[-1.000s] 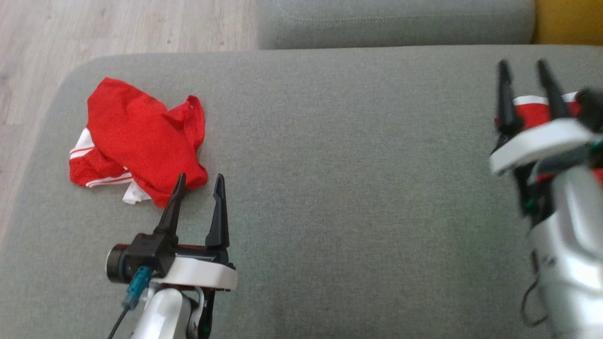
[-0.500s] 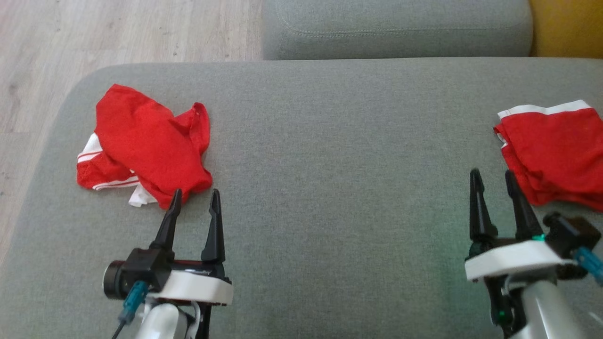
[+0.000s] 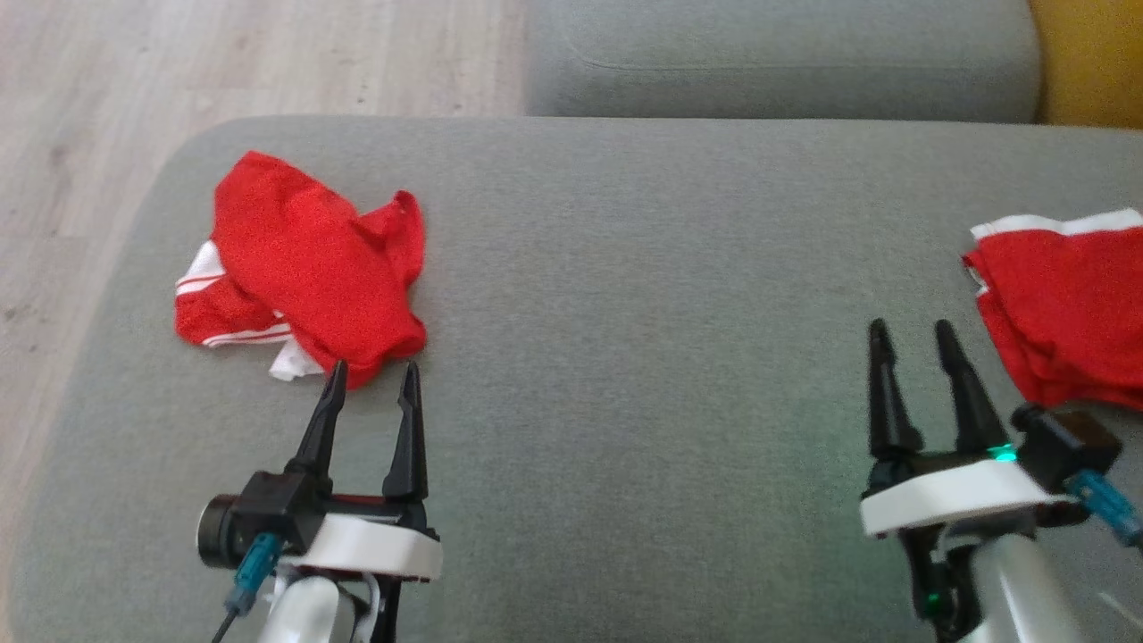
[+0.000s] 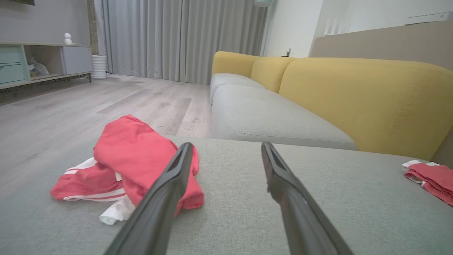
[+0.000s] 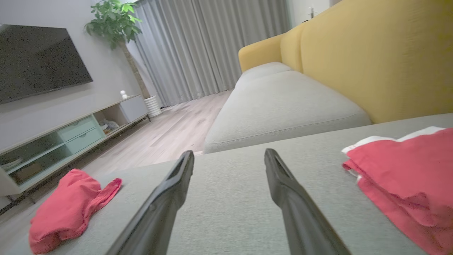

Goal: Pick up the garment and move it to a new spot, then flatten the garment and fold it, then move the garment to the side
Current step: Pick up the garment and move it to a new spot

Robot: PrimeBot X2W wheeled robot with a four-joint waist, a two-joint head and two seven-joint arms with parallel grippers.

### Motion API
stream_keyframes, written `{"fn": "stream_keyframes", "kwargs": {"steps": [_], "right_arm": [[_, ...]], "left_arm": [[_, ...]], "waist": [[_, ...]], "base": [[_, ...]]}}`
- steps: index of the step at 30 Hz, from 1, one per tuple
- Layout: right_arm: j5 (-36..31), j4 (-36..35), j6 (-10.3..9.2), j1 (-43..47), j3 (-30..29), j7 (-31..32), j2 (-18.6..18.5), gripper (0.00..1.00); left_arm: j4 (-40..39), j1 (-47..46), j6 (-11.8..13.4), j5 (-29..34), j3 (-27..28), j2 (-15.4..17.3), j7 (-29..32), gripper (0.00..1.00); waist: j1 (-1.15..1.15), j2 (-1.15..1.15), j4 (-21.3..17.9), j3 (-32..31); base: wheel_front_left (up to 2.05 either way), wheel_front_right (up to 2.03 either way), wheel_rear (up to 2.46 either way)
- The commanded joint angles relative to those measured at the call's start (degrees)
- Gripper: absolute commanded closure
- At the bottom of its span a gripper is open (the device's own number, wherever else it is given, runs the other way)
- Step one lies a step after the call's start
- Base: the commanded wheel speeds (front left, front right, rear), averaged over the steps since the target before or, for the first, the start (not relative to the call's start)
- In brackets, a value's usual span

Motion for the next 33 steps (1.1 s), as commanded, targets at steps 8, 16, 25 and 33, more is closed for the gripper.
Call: {"fn": "stream_keyframes", "kwargs": {"steps": [8,16,25,33], "right_arm": [[1.22,-2.84,0.39,0.98,6.80,-1.00,-0.13,0.00],[3.76,-1.82,0.39,2.18,10.60,-0.67,-0.13,0.00],[4.87,-1.14,0.39,2.63,13.69,-1.17,-0.13,0.00],[8.03,-1.65,0.39,1.70,13.51,-1.32,-0.13,0.00]], "left_arm": [[-0.71,-0.97,0.98,0.41,2.72,0.17,-0.29,0.00],[-0.01,0.17,0.99,0.71,2.63,0.45,-0.29,0.00],[0.27,1.16,1.15,0.74,2.23,1.13,-0.24,0.00],[-0.51,0.32,0.40,0.29,1.68,2.15,0.40,0.00]], "waist": [[-0.01,0.00,7.65,-2.34],[-0.01,0.00,13.68,-4.41],[-0.01,0.00,17.75,-4.99],[-0.01,0.00,18.34,-3.13]], "base": [[0.00,0.00,0.00],[0.00,0.00,0.00],[0.00,0.00,0.00],[0.00,0.00,0.00]]}}
